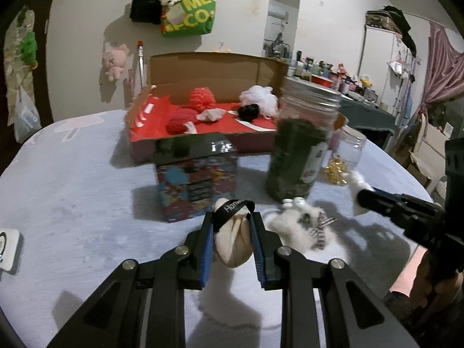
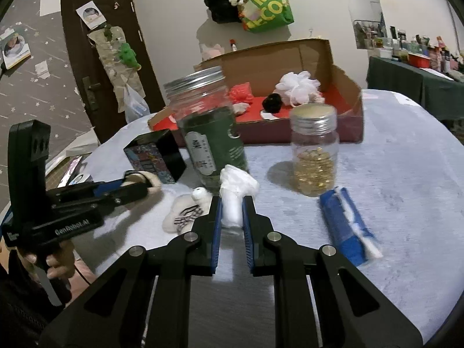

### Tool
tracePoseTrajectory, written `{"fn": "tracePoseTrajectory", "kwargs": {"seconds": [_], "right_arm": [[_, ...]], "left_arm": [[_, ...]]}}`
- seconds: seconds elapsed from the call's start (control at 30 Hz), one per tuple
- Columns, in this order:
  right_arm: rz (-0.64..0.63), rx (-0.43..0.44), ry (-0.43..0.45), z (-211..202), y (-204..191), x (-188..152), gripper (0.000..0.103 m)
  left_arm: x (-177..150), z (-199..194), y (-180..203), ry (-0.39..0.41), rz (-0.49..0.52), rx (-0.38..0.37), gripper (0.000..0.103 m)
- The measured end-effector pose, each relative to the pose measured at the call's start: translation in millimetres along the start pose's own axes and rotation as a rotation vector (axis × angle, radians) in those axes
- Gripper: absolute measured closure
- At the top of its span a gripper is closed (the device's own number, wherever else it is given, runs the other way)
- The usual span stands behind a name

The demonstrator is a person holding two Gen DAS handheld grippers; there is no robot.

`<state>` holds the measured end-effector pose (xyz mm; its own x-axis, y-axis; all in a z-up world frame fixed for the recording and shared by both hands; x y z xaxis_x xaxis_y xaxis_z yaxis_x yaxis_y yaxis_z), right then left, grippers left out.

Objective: Organize soft objects
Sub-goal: 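Carry the powder puff and cotton pad into the box with both grippers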

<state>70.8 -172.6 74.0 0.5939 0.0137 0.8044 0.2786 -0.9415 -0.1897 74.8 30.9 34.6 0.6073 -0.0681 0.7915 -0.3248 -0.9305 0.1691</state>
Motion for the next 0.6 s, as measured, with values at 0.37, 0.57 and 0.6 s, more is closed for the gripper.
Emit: {"fn": "tracePoseTrajectory", "kwargs": {"seconds": [0.37,0.57,0.6], "right_arm": [[0.047,-0.04,-0.015,-10,36,5,0.09],[0.065,-0.047,-0.043,-12,58,8,0.09],[0.066,-0.045,-0.047,-12,61,9,0.09]], "left_arm": [[-1,-19,-40,0.016,-0.019,0.1,0.078],[5,-23,-63,0.026,-0.002,0.094,0.078],[7,-23,-66,0.026,0.005,0.09,0.078]]}}
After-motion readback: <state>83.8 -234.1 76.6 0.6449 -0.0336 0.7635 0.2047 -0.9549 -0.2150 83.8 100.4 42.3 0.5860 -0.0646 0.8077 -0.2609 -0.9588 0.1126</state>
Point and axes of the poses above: each gripper's, at about its wrist camera, not at the fingertips, and z roughly the way its jaws point, y to its right, x to its top, the point moved 3 cm from there along z, roughly the way its jaws point, and after that the axes turned 8 degrees about -x, right-handed, at the moved point
